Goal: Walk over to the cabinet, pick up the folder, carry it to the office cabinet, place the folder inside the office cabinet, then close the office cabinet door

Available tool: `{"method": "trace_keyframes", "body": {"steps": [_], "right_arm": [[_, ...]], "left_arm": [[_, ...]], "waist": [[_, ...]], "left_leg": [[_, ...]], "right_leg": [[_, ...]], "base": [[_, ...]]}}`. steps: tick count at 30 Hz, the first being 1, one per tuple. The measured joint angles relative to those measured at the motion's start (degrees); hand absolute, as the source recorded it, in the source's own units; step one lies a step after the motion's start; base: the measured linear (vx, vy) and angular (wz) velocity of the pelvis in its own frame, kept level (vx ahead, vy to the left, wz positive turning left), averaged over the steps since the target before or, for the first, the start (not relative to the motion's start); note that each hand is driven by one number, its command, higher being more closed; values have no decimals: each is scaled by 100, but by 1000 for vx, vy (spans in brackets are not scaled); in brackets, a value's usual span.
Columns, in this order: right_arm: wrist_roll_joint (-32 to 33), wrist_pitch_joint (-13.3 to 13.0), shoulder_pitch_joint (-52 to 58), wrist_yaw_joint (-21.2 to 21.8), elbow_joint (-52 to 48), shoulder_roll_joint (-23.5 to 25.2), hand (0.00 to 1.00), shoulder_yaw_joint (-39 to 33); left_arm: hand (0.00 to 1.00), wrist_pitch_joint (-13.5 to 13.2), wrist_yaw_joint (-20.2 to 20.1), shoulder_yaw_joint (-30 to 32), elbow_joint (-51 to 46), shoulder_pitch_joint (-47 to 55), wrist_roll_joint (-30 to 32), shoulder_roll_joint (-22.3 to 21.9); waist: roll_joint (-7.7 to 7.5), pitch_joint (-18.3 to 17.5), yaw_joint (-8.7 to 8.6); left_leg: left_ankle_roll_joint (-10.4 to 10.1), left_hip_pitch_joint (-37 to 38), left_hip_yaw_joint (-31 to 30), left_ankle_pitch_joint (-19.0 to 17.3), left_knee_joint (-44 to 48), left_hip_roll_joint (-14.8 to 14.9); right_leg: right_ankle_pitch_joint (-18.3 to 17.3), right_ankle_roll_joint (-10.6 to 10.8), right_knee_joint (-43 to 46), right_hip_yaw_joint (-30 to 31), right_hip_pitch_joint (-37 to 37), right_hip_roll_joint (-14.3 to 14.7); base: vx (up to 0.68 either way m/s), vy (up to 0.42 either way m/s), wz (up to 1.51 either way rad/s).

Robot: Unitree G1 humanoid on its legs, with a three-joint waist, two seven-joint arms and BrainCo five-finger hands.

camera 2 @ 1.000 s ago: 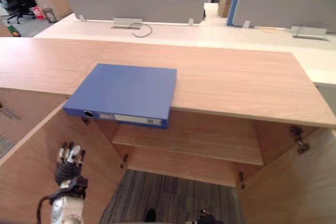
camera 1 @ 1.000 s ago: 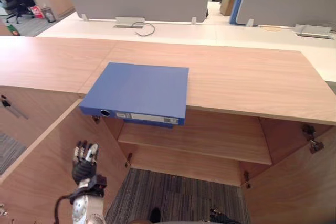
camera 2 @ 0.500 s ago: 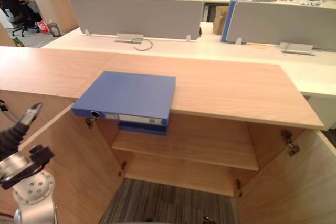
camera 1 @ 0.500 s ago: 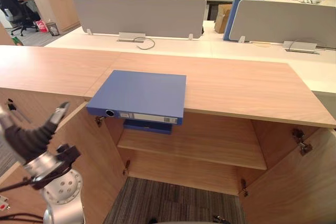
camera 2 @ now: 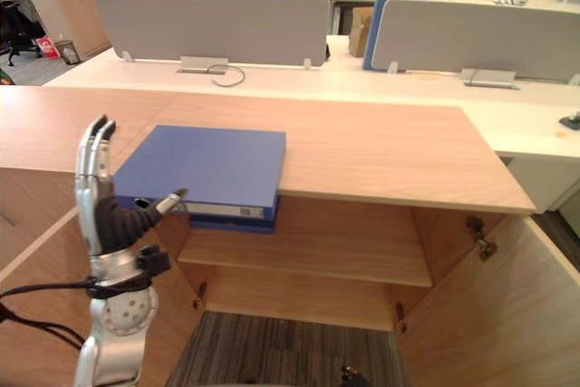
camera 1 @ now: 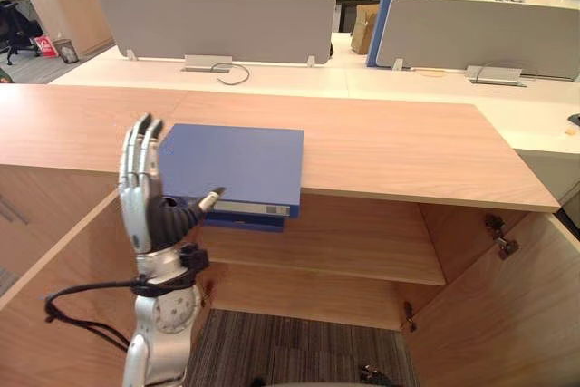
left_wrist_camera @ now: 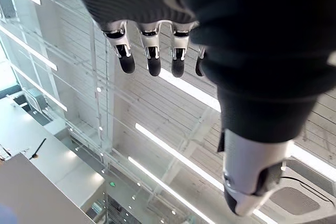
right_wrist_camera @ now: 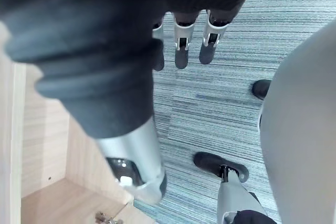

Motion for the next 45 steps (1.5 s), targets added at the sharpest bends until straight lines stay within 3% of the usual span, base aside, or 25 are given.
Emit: {"method": "trace_keyframes", "body": {"steps": [10,22,28,33,45], "right_arm": [[-3,-51,-30,4,13,-8,0,501],[-3,-56,-100,5,122,14,0,758],[-5,-57,-101,1,121,33,0,935],[-8,-60,-115,1,102,53,0,1012],[-24,-160,-214,-7,92,55,0,1185]], "left_arm": [[0,-288,-178,-383,24,1,104,651],[0,-324,-236,-420,254,-8,204,1013],[0,-269,-236,-420,732,-42,443,1183],[0,-121,-207,-412,1540,-471,813,1600],[0,82,-199,-443,2339,-932,1337,1897]], "waist": [[-17,-90,-9],[-65,-150,-19],[-106,-201,-33],[-80,-185,-37],[-59,-31,-138]], "left_leg": [[-2,0,47,-1,-2,13],[-2,-2,69,-1,-2,24],[-3,3,117,-2,-2,48],[-15,18,106,5,-15,90],[-73,59,105,-34,-17,94]], "right_leg": [[8,-2,10,60,-47,-2],[15,-7,0,87,-54,3],[28,-23,0,121,-68,16],[30,-26,-11,95,-63,64],[30,-26,-124,79,31,76]], "base": [[-36,14,-3],[-6,2,0],[-20,4,-3],[0,0,0],[0,0,0]]}}
